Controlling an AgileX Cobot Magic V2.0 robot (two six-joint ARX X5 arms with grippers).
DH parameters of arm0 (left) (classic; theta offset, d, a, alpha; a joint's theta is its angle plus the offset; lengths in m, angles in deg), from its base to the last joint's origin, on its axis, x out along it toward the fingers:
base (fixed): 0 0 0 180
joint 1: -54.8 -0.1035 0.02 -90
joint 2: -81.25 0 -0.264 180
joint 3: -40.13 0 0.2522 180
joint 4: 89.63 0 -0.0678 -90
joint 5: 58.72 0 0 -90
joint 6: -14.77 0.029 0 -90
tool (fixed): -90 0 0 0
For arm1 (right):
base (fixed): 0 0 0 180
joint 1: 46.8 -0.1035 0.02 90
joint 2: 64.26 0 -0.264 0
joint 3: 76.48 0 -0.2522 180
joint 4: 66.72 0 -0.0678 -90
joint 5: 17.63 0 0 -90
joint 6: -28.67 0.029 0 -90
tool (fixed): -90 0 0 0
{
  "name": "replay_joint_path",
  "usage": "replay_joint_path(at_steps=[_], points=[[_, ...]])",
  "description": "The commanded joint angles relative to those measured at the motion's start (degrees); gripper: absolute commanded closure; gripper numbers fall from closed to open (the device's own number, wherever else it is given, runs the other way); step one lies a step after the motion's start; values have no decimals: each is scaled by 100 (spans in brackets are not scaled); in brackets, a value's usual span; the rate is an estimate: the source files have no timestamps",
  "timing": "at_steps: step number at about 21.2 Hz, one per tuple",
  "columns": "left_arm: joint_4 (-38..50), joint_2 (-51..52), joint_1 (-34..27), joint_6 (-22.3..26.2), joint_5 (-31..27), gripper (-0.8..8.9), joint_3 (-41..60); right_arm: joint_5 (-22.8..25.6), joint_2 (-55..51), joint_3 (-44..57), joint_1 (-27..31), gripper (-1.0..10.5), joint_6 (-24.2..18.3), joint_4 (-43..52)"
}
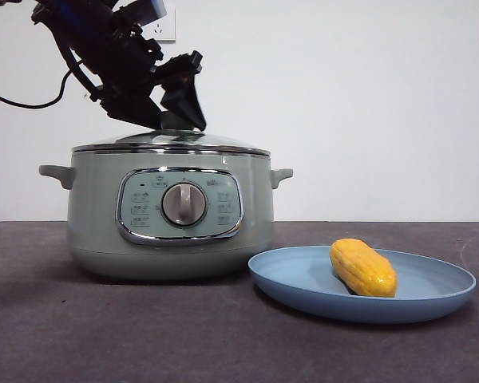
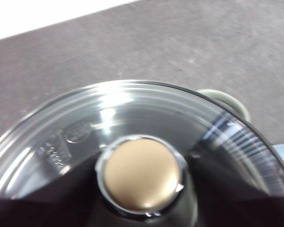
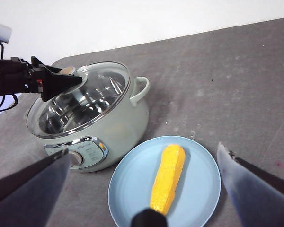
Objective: Take the corn out from the steamer,put the corn on the plate,close the lid
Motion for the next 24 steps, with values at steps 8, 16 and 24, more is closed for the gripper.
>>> replay_joint_path(at_steps=[8,16,24], points=[[-452,820,15,-37,61,266,4,-11,-2,44,-15,380,-70,-116],[-2319,2223,33,-17,802,285,4,-817,-2,44,-15,383,-269,-450],[-4321,3611,33,-22,1314,287,4,-1803,2,44,-15,385,-358,-1008]])
